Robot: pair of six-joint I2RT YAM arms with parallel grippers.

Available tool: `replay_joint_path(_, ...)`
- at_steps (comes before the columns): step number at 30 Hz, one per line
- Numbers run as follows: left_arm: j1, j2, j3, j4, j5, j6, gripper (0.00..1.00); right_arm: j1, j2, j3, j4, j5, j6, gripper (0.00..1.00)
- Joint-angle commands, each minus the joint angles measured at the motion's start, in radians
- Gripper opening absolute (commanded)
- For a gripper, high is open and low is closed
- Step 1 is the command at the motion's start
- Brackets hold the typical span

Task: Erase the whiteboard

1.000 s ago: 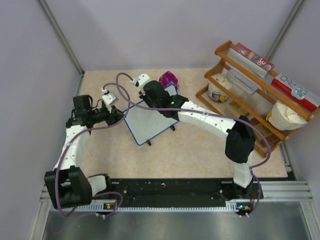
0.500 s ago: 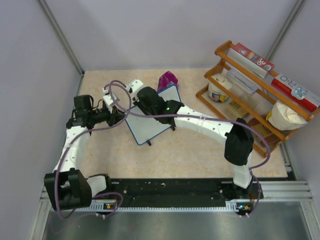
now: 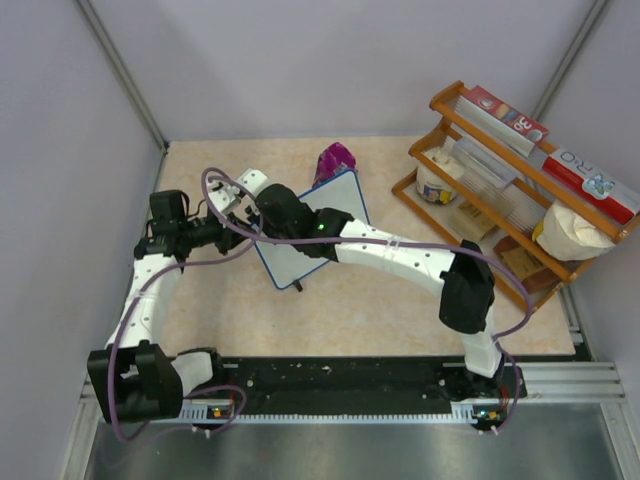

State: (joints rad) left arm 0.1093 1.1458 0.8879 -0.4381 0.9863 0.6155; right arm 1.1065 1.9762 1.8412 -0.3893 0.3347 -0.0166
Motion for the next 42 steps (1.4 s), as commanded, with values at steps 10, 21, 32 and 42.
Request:
replay_joint_path(10,-0.026,-0.009,-0.02,-0.002,0.04,0.023,0.0,0.027,0.036,0.075,0.027,-0.082,0.009,0.0)
replay_joint_path(21,-0.028,-0.017,-0.018,-0.002,0.038,0.021,0.0,-0.013,-0.028,-0.049,0.061,-0.022,-0.022,0.0)
replay_joint_path(32,-0.026,-0.009,-0.007,-0.004,0.041,0.021,0.0,-0.128,-0.158,-0.287,0.162,0.007,-0.055,0.0)
replay_joint_path(42,-0.026,-0.001,-0.009,-0.002,0.046,0.026,0.0,-0.23,-0.192,-0.339,0.204,0.015,-0.065,0.0)
